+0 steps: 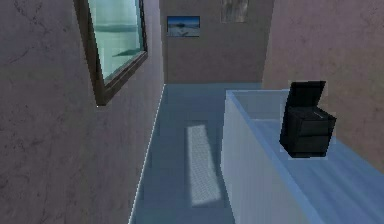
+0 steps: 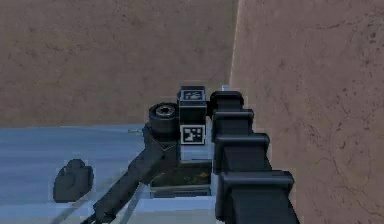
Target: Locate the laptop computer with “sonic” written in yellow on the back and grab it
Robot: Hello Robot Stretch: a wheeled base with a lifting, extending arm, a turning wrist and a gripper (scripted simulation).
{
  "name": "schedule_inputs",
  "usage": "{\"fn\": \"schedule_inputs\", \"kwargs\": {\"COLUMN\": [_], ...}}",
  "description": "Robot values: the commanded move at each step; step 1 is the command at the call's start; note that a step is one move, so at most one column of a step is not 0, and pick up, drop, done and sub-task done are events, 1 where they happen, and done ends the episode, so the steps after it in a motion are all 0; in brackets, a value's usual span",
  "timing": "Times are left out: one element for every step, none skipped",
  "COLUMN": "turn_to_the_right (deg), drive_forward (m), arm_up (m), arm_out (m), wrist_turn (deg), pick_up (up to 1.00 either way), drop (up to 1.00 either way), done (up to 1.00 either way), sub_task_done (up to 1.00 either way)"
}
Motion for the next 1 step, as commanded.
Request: {"fn": "schedule_inputs", "kwargs": {"turn_to_the_right": [0.0], "drive_forward": [0.00], "arm_up": [0.00], "arm_out": [0.00], "wrist_turn": [45.0], "pick_up": [0.00], "drop": [0.00], "done": [0.00], "sub_task_done": [0.00]}}
